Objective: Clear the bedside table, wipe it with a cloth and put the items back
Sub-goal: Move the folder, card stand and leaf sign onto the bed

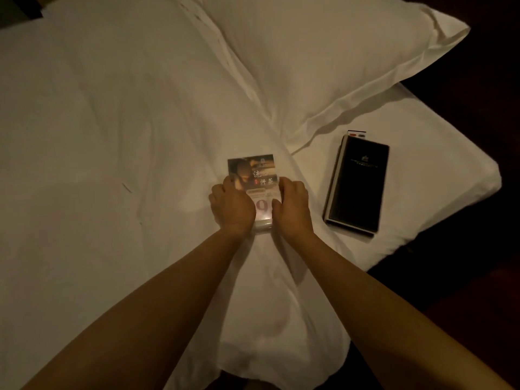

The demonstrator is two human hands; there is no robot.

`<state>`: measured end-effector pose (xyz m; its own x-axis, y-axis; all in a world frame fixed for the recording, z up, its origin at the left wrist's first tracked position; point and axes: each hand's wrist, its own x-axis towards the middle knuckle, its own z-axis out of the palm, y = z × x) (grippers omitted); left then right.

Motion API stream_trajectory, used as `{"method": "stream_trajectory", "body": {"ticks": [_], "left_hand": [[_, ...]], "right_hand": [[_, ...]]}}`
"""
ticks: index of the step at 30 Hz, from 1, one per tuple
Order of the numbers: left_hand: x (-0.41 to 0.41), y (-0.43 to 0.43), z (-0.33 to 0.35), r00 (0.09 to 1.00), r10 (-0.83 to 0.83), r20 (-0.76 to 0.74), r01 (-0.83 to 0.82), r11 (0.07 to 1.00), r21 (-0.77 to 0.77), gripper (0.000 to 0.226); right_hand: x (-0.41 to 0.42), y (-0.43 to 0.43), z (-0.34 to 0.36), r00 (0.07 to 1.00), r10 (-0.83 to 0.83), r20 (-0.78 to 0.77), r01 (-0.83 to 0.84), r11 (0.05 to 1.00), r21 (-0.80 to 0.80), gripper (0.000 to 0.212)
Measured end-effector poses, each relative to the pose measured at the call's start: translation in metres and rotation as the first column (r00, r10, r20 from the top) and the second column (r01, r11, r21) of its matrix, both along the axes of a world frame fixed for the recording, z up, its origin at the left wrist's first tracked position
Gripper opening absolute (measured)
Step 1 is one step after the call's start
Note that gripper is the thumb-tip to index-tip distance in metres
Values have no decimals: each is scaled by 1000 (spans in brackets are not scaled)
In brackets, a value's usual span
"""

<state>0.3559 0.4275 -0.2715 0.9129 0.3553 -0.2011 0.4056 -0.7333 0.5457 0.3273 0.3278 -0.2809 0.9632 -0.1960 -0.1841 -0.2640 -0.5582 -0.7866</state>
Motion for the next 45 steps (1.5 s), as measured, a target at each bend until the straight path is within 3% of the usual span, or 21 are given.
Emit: {"method": "stream_trajectory", "body": {"ticks": [4,7,11,16,23,31,45], "left_hand": [[-4,-7,7,994,-101,53,92,985,147,35],[-6,-17,15,953,-283,108,256,943,211,40],[-13,-46,23,804,-590,71,533,769,353,40],[-27,-99,32,675,-737,29,683,640,353,44],[-69,-180,38,552,-834,10,800,533,275,47],[-138,-271,36,337,-941,-37,910,315,270,49],[-301,-418,29,30,-993,-117,980,6,199,52]], "right_hand": [[2,-20,5,1000,-8,22,10,991,-135,44],[-2,-43,9,999,19,26,-11,959,-282,43],[-14,-83,18,996,81,-29,-85,897,-435,45],[-40,-137,29,995,69,-68,-94,850,-518,47],[-103,-216,36,989,-64,-135,-13,861,-508,51],[-201,-296,38,956,-239,-173,123,856,-502,56],[-406,-405,35,824,-520,-227,354,784,-511,63]]}}
